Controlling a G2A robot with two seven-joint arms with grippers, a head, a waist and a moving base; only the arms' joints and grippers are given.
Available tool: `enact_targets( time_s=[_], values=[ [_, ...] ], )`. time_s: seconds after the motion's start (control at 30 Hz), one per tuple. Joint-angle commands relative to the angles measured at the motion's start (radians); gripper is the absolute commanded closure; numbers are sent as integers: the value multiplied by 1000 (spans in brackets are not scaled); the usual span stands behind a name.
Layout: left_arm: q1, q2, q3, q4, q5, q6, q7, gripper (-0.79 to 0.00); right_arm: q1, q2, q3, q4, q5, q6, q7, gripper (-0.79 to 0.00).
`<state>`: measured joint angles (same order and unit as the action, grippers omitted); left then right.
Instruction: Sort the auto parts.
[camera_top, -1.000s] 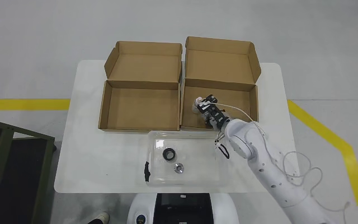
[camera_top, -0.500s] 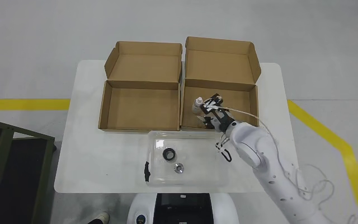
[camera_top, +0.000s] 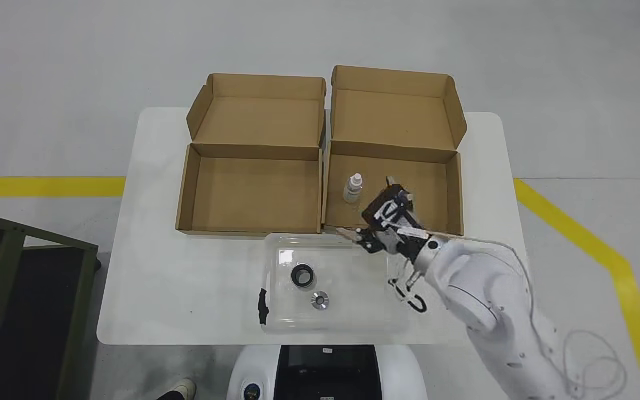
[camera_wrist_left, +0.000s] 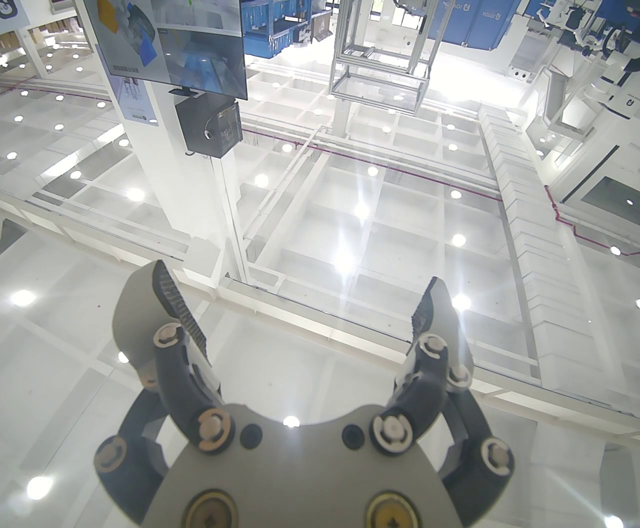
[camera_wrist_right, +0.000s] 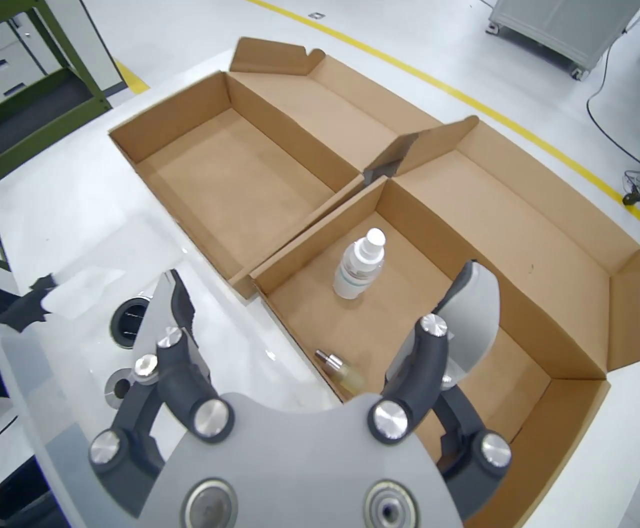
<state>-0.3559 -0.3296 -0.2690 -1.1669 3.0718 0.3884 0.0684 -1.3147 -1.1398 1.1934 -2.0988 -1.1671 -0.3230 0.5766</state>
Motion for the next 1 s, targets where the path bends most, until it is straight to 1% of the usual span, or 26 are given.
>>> enact_targets(
  time_s=[0.0, 0.2, 0.43, 0.67, 0.73, 0.83, 0.97],
  values=[
    [0, 0, 0, 0, 0, 0, 0, -785, -25, 4, 0, -31, -11, -35, -12, -785],
    [0, 0, 0, 0, 0, 0, 0, -785, -79, 11, -33, -94, -55, -138, -32, -785],
    [0, 0, 0, 0, 0, 0, 0, -785, -107, 14, -93, -109, -121, -194, -42, -785],
    [0, 0, 0, 0, 0, 0, 0, -785, -87, 14, -160, -79, -206, -263, -47, -785],
    [0, 0, 0, 0, 0, 0, 0, -785, -73, 12, -182, -59, -225, -278, -52, -773],
    [0, 0, 0, 0, 0, 0, 0, -785, -55, 9, -210, -32, -240, -282, -44, -745],
    [0, 0, 0, 0, 0, 0, 0, -785, -41, 7, -235, -2, -246, -292, -17, -736]
  ],
)
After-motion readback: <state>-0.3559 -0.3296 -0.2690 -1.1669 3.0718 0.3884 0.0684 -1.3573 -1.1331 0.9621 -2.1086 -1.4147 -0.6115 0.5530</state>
